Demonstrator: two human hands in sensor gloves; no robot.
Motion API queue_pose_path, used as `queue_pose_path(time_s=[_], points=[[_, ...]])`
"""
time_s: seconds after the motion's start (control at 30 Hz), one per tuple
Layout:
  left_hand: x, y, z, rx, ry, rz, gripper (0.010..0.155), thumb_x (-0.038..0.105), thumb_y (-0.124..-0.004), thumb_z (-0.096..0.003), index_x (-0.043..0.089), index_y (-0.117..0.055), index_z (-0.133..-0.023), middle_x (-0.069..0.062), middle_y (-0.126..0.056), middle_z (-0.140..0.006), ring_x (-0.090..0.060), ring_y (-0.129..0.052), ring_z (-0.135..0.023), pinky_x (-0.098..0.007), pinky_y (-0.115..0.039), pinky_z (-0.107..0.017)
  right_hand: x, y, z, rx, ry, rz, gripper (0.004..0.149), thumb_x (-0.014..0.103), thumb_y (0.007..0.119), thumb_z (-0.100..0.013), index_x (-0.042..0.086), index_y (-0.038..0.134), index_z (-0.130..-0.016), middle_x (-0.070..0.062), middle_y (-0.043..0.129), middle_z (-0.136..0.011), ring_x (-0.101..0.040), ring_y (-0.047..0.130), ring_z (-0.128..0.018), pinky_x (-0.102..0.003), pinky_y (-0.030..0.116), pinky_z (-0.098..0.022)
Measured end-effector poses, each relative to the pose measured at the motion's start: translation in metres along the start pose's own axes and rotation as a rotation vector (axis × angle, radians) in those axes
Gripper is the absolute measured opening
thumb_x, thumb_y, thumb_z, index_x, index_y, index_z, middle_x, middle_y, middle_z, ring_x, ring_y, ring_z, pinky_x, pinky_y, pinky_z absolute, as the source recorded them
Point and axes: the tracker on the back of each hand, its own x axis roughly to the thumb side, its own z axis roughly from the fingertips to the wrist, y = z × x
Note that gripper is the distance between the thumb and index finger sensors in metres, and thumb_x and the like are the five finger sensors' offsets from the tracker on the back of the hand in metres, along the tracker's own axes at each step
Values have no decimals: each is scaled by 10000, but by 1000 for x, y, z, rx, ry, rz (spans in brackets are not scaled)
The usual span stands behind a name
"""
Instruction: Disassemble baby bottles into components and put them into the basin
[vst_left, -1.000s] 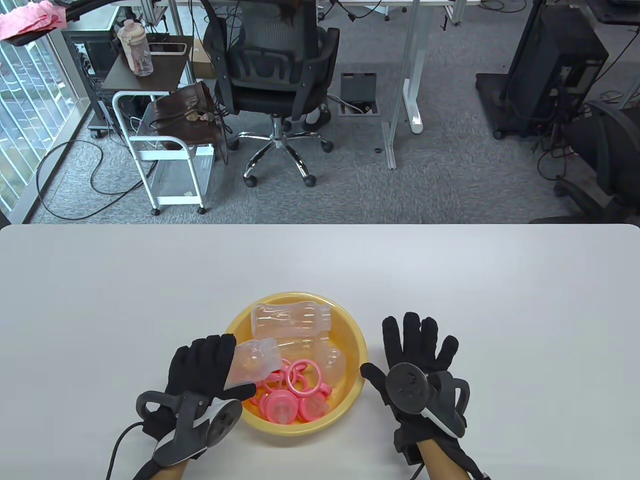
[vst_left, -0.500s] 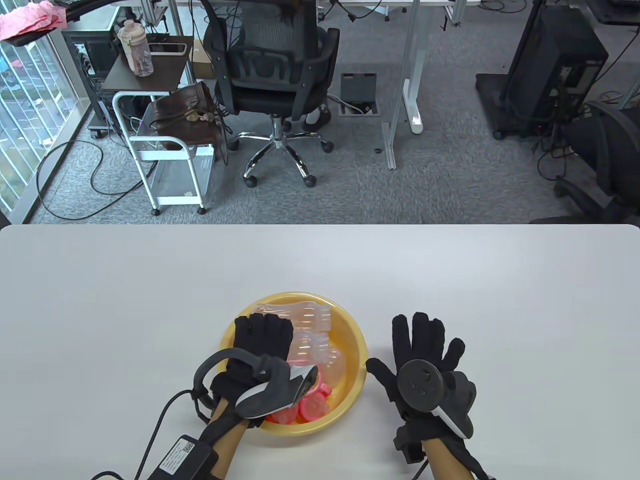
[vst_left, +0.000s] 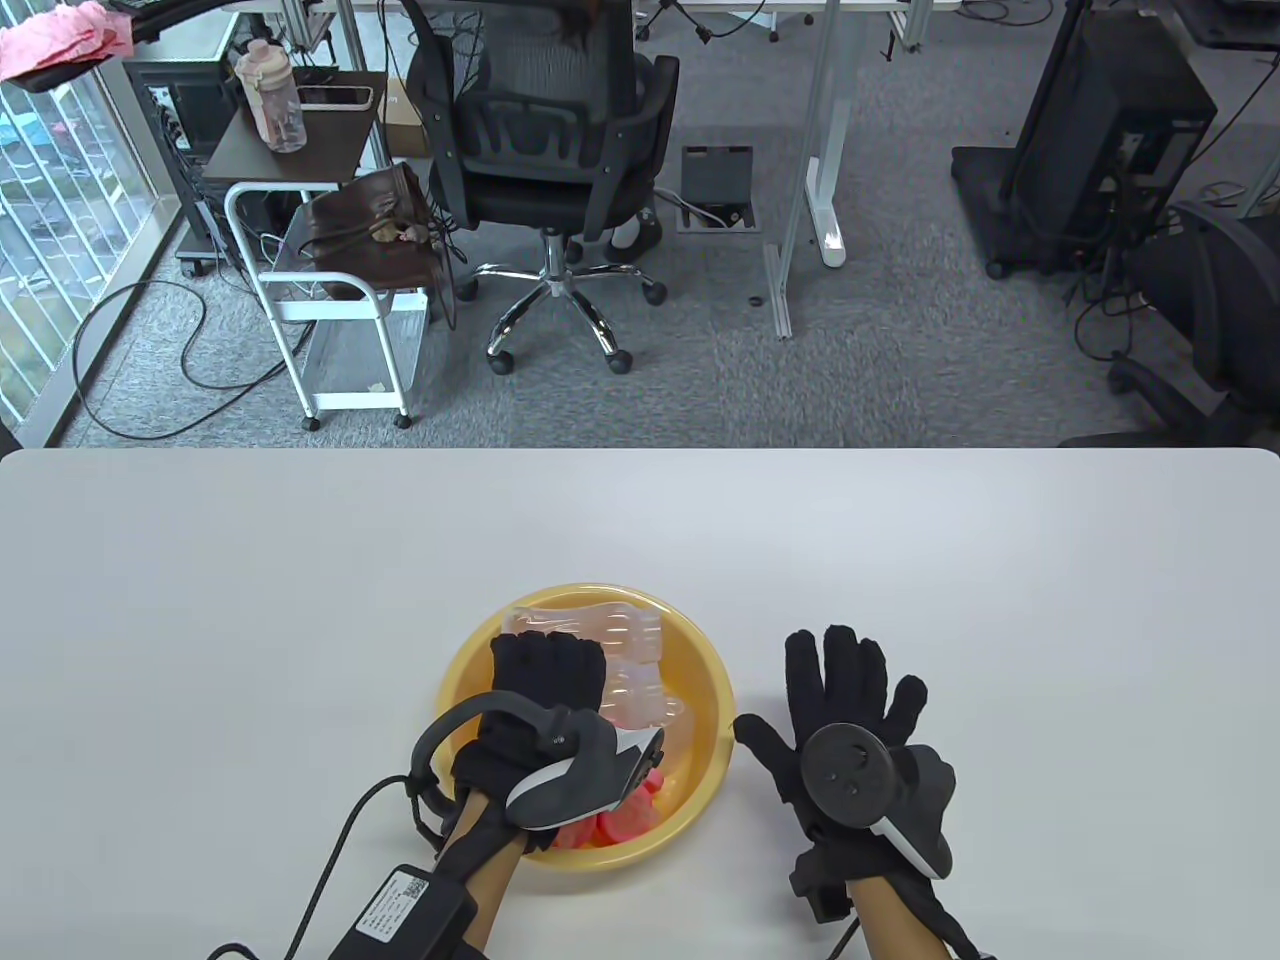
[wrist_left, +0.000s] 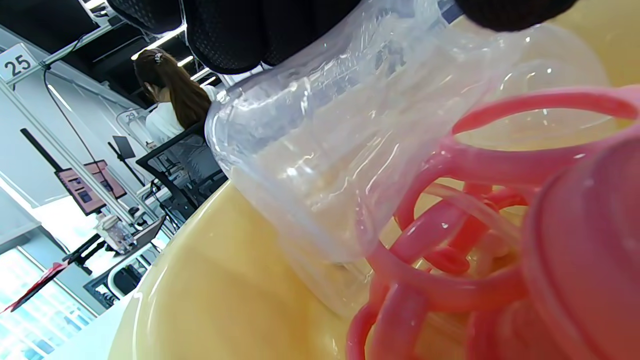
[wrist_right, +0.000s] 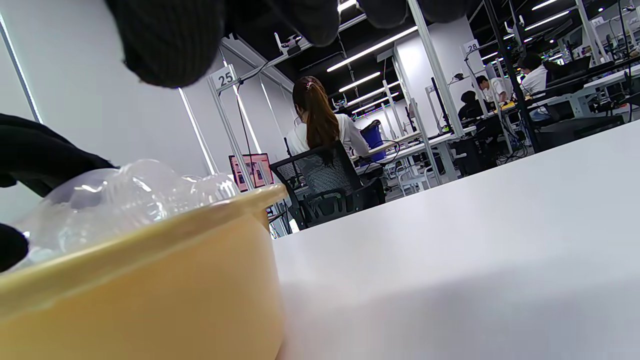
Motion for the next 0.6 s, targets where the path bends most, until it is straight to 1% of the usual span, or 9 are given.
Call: queue_pose_path(time_s=[0.27, 0.4, 0.5, 0.6], points=[[-9, 4, 6, 29, -7, 11, 961, 706, -593, -367, 150, -502, -1145, -151, -603, -1148, -389, -693, -1068, -629, -525, -788, 1, 1, 0, 27, -11, 8, 834, 553, 679, -537, 139, 340, -1177, -295, 201, -1193, -631, 272, -1081, -826, 129, -670], [-20, 4, 13, 58, -4, 34, 1005, 717, -572, -356, 122, -445, -1156, -168, -557, -1162, -408, -644, -1088, -624, -477, -805, 4, 4, 0, 56, -50, 4, 836, 552, 681, -535, 142, 338, -1178, -292, 194, -1194, -627, 257, -1084, -821, 118, -671], [-32, 1, 22, 105, 7, 62, 1018, 722, -565, -349, 114, -431, -1155, -175, -537, -1168, -418, -613, -1102, -624, -449, -810, 8, 8, -1, 97, -105, 0, 834, 550, 681, -536, 143, 337, -1178, -292, 185, -1194, -626, 242, -1084, -817, 113, -672], [-45, -5, 30, 114, 27, 73, 1017, 728, -557, -346, 120, -431, -1152, -174, -523, -1174, -423, -593, -1112, -633, -431, -811, 14, 11, 0, 125, -148, 23, 833, 551, 679, -536, 146, 335, -1178, -292, 181, -1193, -626, 240, -1083, -816, 114, -673]])
